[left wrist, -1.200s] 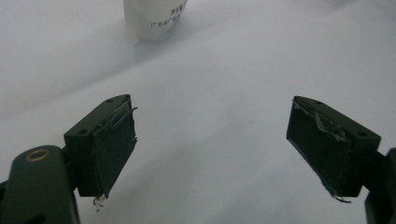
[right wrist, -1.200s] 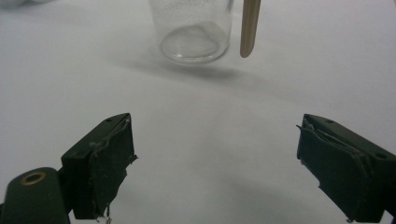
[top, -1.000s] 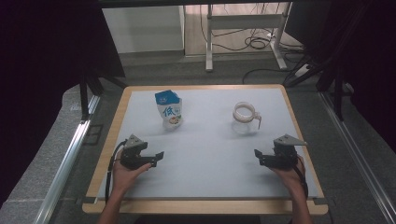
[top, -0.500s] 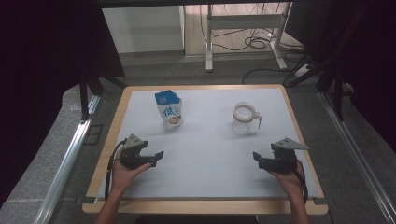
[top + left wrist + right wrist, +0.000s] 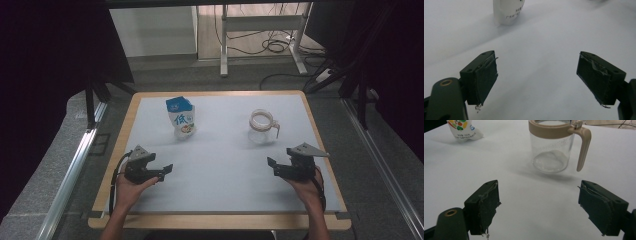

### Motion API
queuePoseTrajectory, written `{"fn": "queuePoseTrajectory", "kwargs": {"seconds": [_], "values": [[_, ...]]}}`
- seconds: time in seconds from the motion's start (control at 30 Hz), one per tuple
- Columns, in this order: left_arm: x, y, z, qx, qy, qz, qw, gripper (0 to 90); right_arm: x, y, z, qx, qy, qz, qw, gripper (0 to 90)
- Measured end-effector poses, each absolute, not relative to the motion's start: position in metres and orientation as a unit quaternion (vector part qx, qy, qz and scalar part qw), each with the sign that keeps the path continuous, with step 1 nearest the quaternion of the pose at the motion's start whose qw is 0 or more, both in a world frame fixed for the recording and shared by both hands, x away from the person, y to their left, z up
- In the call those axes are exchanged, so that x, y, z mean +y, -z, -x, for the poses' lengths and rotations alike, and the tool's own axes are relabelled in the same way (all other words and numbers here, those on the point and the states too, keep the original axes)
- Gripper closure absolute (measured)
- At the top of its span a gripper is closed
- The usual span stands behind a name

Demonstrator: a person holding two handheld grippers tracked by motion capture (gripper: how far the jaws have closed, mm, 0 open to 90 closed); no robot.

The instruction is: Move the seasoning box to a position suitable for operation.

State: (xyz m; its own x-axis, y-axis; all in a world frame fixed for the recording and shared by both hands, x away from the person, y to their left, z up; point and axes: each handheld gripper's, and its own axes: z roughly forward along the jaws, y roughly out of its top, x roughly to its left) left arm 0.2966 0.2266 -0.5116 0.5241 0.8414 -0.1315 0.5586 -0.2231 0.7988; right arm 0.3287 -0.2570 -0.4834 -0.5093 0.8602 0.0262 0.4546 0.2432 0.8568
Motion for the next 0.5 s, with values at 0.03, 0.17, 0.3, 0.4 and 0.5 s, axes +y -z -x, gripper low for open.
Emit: {"fn": "queuePoseTrajectory", "kwargs": {"seconds": [0.03, 0.17, 0.3, 0.4, 0.5], "values": [[0.227, 0.512, -0.297, 0.458, -0.167, -0.764, 0.422, 16.5, -0.257, 0.483, -0.329, 0.753, -0.433, -0.437, 0.234, 17.6], [0.224, 0.513, -0.296, 0.455, -0.164, -0.769, 0.417, 16.5, -0.256, 0.483, -0.331, 0.758, -0.420, -0.437, 0.241, 17.6], [0.226, 0.512, -0.299, 0.455, -0.156, -0.770, 0.420, 16.5, -0.252, 0.481, -0.337, 0.767, -0.407, -0.432, 0.245, 16.9], [0.228, 0.513, -0.301, 0.455, -0.155, -0.769, 0.421, 16.5, -0.249, 0.473, -0.343, 0.760, -0.409, -0.436, 0.254, 13.7], [0.227, 0.514, -0.302, 0.454, -0.151, -0.770, 0.423, 16.5, -0.248, 0.464, -0.351, 0.758, -0.414, -0.437, 0.249, 13.1]]}}
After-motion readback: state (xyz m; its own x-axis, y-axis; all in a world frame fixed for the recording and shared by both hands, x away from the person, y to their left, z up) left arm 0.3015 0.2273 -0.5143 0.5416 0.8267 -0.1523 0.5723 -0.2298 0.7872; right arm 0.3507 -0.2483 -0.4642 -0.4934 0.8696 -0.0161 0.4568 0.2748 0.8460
